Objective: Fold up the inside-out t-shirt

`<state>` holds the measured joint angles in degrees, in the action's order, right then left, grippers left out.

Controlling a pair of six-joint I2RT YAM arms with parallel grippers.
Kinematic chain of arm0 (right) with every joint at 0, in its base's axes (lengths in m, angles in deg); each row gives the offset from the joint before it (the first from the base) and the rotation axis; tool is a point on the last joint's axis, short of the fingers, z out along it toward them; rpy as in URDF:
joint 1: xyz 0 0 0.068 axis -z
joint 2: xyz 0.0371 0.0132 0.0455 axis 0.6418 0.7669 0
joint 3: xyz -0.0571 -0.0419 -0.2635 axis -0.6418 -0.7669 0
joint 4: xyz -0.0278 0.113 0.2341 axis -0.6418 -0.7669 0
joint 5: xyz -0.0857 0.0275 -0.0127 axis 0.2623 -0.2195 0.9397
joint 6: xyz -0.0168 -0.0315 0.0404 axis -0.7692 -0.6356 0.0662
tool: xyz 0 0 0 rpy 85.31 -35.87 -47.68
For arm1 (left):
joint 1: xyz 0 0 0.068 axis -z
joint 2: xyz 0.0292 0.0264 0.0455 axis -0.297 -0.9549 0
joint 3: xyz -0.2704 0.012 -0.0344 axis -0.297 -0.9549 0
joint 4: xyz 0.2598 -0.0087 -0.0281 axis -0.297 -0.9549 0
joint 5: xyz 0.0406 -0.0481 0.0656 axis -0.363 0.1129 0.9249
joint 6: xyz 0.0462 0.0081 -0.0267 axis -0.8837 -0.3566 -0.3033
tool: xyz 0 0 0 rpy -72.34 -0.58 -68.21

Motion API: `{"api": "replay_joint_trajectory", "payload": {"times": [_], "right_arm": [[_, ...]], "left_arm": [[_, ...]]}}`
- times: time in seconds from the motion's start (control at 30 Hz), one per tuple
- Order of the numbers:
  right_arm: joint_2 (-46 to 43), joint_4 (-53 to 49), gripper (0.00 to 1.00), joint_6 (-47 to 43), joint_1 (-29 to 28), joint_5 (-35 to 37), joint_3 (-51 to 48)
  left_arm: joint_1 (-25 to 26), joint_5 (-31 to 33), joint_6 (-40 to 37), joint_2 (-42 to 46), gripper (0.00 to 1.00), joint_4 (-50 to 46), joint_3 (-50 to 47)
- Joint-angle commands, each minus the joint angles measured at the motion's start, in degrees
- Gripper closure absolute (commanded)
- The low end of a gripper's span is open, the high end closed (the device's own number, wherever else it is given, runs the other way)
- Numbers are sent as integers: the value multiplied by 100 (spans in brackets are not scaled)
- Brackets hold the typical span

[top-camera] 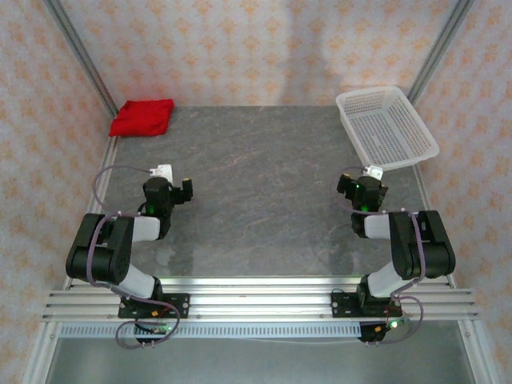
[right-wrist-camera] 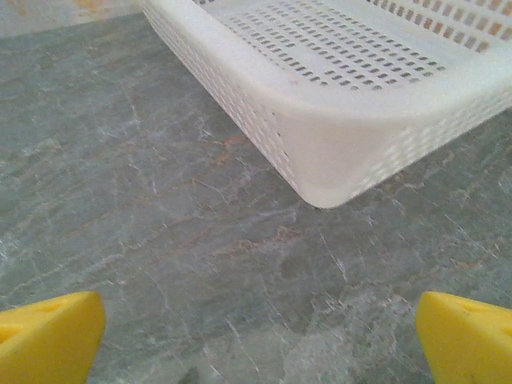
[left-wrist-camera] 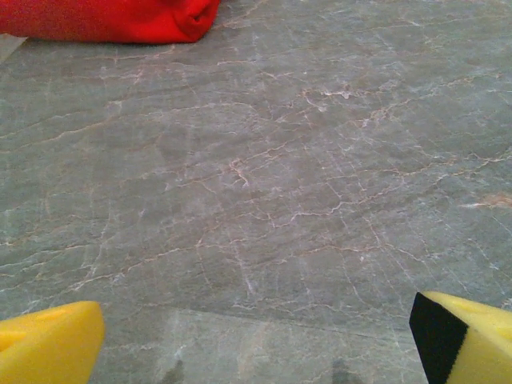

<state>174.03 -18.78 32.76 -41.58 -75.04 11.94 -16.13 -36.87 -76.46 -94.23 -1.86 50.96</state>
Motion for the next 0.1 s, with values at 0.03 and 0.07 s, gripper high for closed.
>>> {"api": "replay_joint_trajectory", "payload": {"times": [0.03, 0.07], "right_arm": [[-68, 181, 1, -100, 26, -180, -5], [-61, 194, 1, -117, 0, -160, -9]], "left_arm": [[69, 252, -107, 75, 0, 191, 126], [65, 252, -102, 93, 0, 150, 139]]}}
